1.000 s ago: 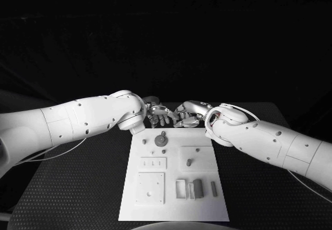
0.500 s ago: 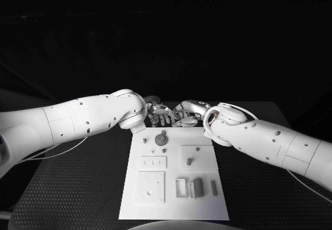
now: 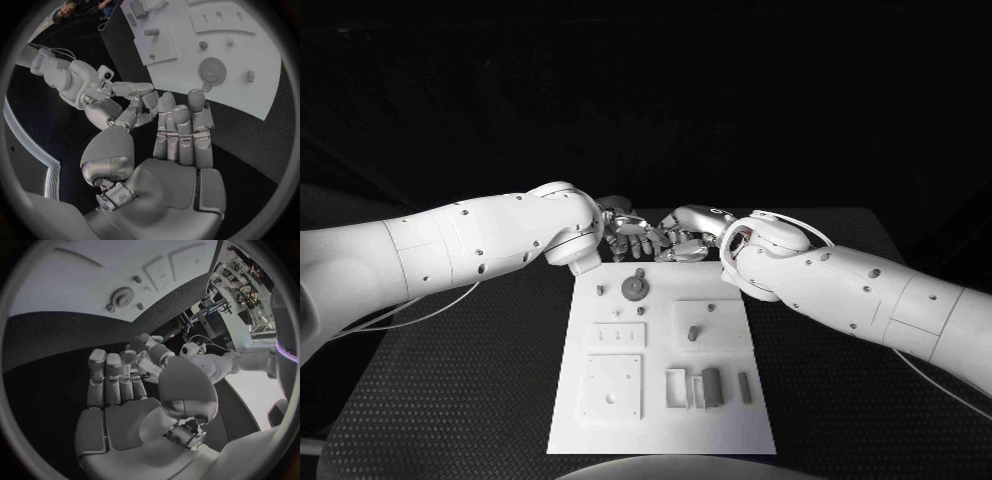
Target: Assemble the parts on the task board
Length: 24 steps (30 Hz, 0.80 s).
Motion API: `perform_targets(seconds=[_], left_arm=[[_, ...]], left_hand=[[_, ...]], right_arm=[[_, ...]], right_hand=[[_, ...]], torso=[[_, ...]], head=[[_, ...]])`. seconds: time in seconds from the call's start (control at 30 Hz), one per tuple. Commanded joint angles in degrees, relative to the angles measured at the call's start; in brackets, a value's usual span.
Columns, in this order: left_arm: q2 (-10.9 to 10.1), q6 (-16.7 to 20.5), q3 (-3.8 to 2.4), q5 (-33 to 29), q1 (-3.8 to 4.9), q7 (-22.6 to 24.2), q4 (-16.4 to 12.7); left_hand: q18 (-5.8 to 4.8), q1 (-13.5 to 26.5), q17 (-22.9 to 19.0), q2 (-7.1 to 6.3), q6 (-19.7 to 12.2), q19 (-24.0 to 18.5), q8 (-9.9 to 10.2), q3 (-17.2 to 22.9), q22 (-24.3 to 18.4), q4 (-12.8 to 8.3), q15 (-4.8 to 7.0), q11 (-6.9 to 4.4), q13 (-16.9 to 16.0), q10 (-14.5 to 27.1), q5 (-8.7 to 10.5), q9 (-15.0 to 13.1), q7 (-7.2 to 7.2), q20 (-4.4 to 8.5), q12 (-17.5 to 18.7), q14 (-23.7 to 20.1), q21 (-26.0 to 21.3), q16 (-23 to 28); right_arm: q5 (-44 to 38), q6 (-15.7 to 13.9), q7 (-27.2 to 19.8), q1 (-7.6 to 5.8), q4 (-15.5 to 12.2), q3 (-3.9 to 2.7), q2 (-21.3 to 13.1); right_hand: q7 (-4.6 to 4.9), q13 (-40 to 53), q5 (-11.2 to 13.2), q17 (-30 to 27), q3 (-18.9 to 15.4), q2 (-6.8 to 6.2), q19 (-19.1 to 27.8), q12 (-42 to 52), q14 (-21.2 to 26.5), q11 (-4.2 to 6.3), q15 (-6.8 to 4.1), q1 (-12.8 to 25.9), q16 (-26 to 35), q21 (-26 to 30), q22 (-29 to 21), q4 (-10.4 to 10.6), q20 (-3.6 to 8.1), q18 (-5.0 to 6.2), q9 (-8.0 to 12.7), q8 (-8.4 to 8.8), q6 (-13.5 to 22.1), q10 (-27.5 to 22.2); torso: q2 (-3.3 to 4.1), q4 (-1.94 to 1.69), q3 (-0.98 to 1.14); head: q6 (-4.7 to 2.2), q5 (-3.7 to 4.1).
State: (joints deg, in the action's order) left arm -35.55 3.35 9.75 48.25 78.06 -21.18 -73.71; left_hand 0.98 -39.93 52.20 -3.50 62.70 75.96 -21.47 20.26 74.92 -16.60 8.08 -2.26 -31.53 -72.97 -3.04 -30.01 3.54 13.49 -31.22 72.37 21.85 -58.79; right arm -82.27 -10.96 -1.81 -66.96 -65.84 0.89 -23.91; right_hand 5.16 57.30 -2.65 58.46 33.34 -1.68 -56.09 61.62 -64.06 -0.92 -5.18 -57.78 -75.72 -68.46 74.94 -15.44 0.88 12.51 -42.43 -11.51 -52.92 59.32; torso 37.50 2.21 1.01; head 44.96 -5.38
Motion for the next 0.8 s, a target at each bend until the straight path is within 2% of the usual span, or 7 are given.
perform_targets(seconds=[0.03, 0.27, 0.5, 0.57, 0.63, 0.8], left_arm=[[0.11, -1.02, -0.02, 0.08, 0.05, 0.47, -0.13], [0.08, -0.87, -0.02, -0.03, 0.05, 0.46, -0.12], [0.02, -1.25, -0.02, -0.12, 0.05, 0.48, -0.04], [0.03, -1.25, -0.02, -0.12, 0.05, 0.48, -0.15], [0.00, -1.38, -0.02, -0.12, 0.05, 0.45, -0.27], [0.06, -1.74, -0.02, -0.14, 0.05, 0.34, -0.24]], left_hand=[[2.03, -1.40, 0.04, 0.21, 0.38, 0.22, 0.17, -0.26, 1.37, -0.12, 0.33, -0.05, -0.12, -0.32, 0.24, -0.10, 0.05, 0.12, 0.33, 0.12, 0.46, -0.43], [1.87, -5.86, -0.10, 1.12, 0.52, 0.31, 0.36, 1.60, 1.33, 0.03, 0.31, -0.02, -0.35, -0.44, 0.26, -0.16, 0.09, 0.15, 0.53, 0.18, 0.83, -0.50], [1.72, -5.96, -0.16, 0.60, 0.57, 0.30, 0.45, 1.72, 1.32, 0.25, 0.24, 0.05, -0.43, -0.49, 0.26, -0.17, 0.15, 0.06, 0.61, 0.21, 0.92, -0.52], [1.70, -5.88, -0.17, 0.56, 0.60, 0.31, 0.45, 1.73, 1.31, 0.33, 0.23, 0.05, -0.44, -0.51, 0.26, -0.18, 0.15, 0.06, 0.62, 0.22, 0.94, -0.53], [1.70, -5.87, -0.17, 0.56, 0.60, 0.31, 0.46, 1.74, 1.31, 0.34, 0.23, 0.05, -0.45, -0.51, 0.26, -0.18, 0.15, 0.07, 0.63, 0.22, 0.94, -0.53], [1.70, -6.08, -0.23, 0.66, 0.47, 0.25, 0.59, 2.01, 1.28, 0.32, 0.23, 0.08, -0.45, -0.40, 0.26, -0.15, 0.20, 0.09, 0.75, 0.16, 0.94, -0.49]], right_arm=[[-0.56, 0.83, 0.14, 0.00, -0.08, -0.04, 0.10], [-0.59, 0.99, 0.19, 0.00, -0.21, -0.04, 0.13], [-0.73, 1.32, 0.21, 0.00, -0.26, -0.04, 0.33], [-0.73, 1.45, 0.21, 0.00, -0.31, -0.04, 0.29], [-0.73, 1.51, 0.20, 0.00, -0.35, -0.04, 0.34], [-0.73, 1.53, 0.21, 0.00, -0.32, -0.04, 0.33]], right_hand=[[1.70, -0.09, -0.12, -0.08, 0.01, -0.09, -0.34, 0.08, -0.16, 0.42, -0.36, 0.28, 0.29, 0.27, 0.20, 0.47, 0.23, 2.49, -0.08, -0.37, -1.87, 0.07], [1.70, -0.11, -0.12, -0.09, 0.03, -0.06, -0.35, 0.06, -0.16, 0.43, -0.37, 0.30, 0.31, 0.29, 0.18, 0.51, 0.23, 2.49, -0.10, -0.37, -1.89, 0.07], [1.69, -0.13, -0.12, -0.10, 0.04, -0.06, -0.36, 0.05, -0.17, 0.43, -0.37, 0.34, 0.33, 0.30, 0.17, 0.55, 0.24, 2.49, -0.11, -0.38, -1.90, 0.08], [1.69, -0.13, -0.12, -0.11, 0.04, -0.06, -0.36, 0.05, -0.17, 0.43, -0.38, 0.35, 0.33, 0.31, 0.17, 0.56, 0.24, 2.49, -0.12, -0.37, -1.90, 0.08], [1.68, -0.14, -0.12, -0.11, 0.04, -0.06, -0.37, 0.04, -0.17, 0.44, -0.38, 0.37, 0.34, 0.32, 0.16, 0.58, 0.24, 2.49, -0.13, -0.38, -1.92, 0.08], [1.68, -0.16, -0.12, -0.13, 0.05, -0.05, -0.37, 0.04, -0.17, 0.45, -0.39, 0.38, 0.36, 0.33, 0.15, 0.60, 0.25, 2.49, -0.14, -0.39, -1.93, 0.09]], torso=[[0.01, -0.04, 0.00], [0.01, -0.02, 0.00], [0.00, -0.02, 0.03], [0.00, -0.07, 0.04], [-0.01, -0.04, 0.00], [0.01, 0.00, 0.03]], head=[[0.06, -0.08], [0.16, 0.02], [0.22, 0.02], [0.38, 0.54], [0.27, 0.70], [0.33, 0.52]])
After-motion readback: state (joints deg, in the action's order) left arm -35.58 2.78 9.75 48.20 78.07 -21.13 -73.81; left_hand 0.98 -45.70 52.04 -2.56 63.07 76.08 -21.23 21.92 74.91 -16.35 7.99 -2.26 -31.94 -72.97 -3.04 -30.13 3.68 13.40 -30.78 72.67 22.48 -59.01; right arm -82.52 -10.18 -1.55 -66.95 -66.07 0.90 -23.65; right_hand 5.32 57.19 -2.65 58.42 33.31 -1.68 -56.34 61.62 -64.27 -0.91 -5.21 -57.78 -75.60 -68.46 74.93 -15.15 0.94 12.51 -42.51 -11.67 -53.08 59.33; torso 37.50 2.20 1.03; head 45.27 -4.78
